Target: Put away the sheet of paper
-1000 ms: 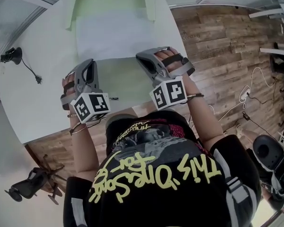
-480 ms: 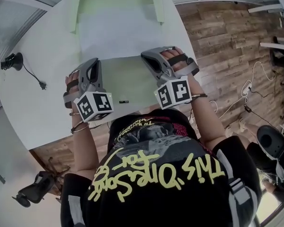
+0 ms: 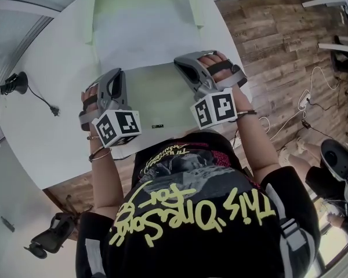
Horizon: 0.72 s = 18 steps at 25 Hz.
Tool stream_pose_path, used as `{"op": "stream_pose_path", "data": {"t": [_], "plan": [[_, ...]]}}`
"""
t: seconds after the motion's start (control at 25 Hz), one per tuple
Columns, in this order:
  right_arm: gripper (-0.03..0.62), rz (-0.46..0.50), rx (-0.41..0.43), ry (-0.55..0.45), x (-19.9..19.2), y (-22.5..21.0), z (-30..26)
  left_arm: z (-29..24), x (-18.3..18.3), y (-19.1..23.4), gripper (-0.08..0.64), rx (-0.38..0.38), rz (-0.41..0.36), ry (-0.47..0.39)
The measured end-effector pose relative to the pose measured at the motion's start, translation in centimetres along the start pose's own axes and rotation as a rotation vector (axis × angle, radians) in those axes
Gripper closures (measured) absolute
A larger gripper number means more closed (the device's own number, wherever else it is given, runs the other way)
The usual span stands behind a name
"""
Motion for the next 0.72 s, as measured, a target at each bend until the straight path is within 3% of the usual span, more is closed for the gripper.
{"op": "stream_pose_path", "data": {"t": [0.72], "plan": [[0.584, -0.019, -0.026, 0.017, 0.3, -1.5, -1.2, -1.6, -0.3, 1.5, 0.554, 0.016, -0.024, -0.015]]}}
Point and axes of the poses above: the fingertips, and each gripper's own axes: z backward along the fingers, y to its left, x out of its top, the point moved 4 cm from there along z, backward along the fingers, and after that the axes turned 11 degrees about x, right-handed, at the moved point
